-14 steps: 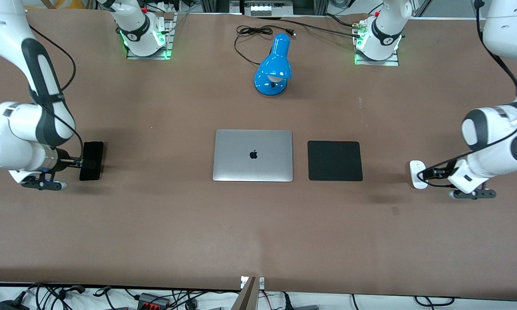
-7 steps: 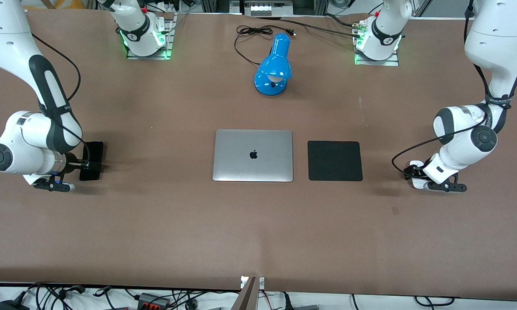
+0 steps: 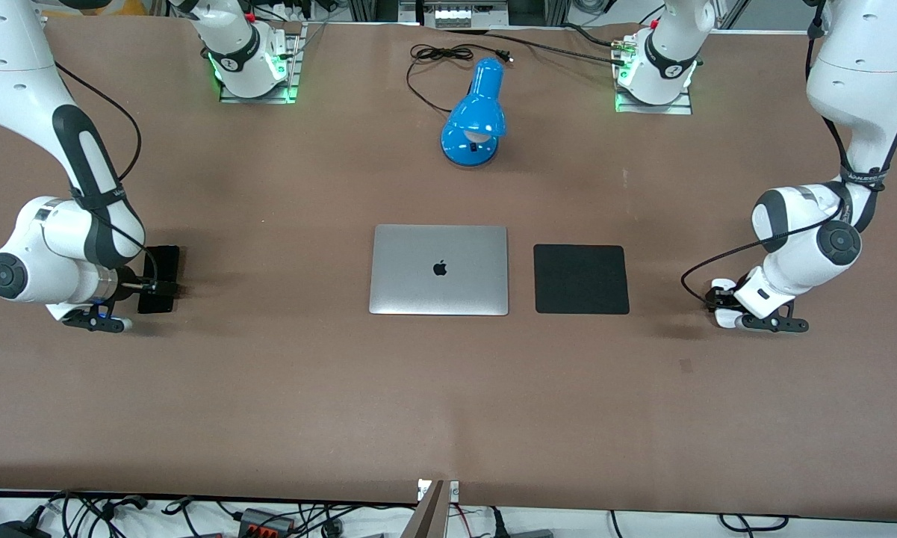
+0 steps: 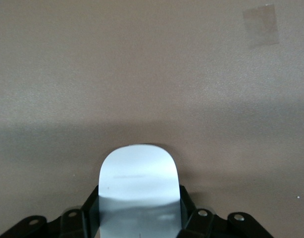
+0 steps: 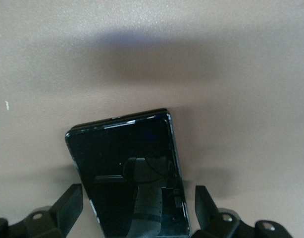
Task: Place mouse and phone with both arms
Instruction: 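Grasp the black phone with the right gripper while the left grasps the mouse, then carry the phone toward the laptop while the left gripper carries the mouse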
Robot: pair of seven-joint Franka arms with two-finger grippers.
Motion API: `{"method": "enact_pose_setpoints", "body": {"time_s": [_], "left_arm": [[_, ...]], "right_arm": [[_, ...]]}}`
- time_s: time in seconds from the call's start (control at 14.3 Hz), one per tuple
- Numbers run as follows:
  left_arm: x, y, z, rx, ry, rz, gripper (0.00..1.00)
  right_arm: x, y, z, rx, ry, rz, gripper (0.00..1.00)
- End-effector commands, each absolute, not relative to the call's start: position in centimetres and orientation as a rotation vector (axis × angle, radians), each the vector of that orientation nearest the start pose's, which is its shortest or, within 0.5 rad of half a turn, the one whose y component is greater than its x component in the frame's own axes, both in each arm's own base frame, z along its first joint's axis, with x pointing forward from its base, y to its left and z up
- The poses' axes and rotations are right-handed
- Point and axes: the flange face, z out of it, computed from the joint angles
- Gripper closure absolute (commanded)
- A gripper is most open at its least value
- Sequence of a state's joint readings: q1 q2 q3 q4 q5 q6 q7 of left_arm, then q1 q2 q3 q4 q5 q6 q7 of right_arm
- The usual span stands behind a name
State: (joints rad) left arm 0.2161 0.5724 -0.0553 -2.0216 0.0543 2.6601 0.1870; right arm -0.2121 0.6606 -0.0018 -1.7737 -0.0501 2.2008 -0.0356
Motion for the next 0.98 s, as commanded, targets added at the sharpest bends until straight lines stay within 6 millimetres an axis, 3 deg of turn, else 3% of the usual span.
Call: {"method": "enact_pose_setpoints", "body": {"time_s": [0.0,0.14,0.21,0.28,0.42,0.56,0.63,0.77,0.84,0.91], "left_arm": [[60.1,9.8,18.9,-3.11,0.173,-0.132,0.67],[60.8,9.3,21.9,-3.114,0.182,-0.072,0.69],[61.5,8.3,24.0,-3.118,0.198,-0.038,0.69],[62.3,5.9,26.2,-3.134,0.238,0.002,0.69],[63.0,2.3,29.1,-3.153,0.303,0.123,0.69],[63.5,-3.3,30.9,-3.181,0.278,0.153,0.69],[63.2,-7.1,31.0,-3.197,0.233,0.159,0.69],[62.1,-13.2,29.0,-3.202,0.233,0.191,0.7],[61.5,-15.5,28.0,-3.205,0.215,0.165,0.7],[60.9,-16.6,26.7,-3.215,0.159,0.129,0.7]], "right_arm": [[61.5,-13.9,16.6,-3.124,0.199,0.384,0.0],[61.4,-13.8,16.5,-3.123,0.181,0.394,0.0],[61.2,-13.9,16.4,-3.119,0.163,0.401,0.0],[61.1,-14.2,16.4,-3.117,0.156,0.405,0.02],[60.9,-14.2,16.3,-3.112,0.152,0.434,0.37],[60.9,-13.9,16.4,-3.109,0.146,0.448,0.61],[61.0,-13.7,16.6,-3.11,0.141,0.445,0.66],[61.4,-13.6,17.3,-3.11,0.118,0.44,0.74],[61.6,-13.3,18.3,-3.105,0.094,0.448,0.77],[62.2,-12.8,19.8,-3.101,0.08,0.454,0.77]]}}
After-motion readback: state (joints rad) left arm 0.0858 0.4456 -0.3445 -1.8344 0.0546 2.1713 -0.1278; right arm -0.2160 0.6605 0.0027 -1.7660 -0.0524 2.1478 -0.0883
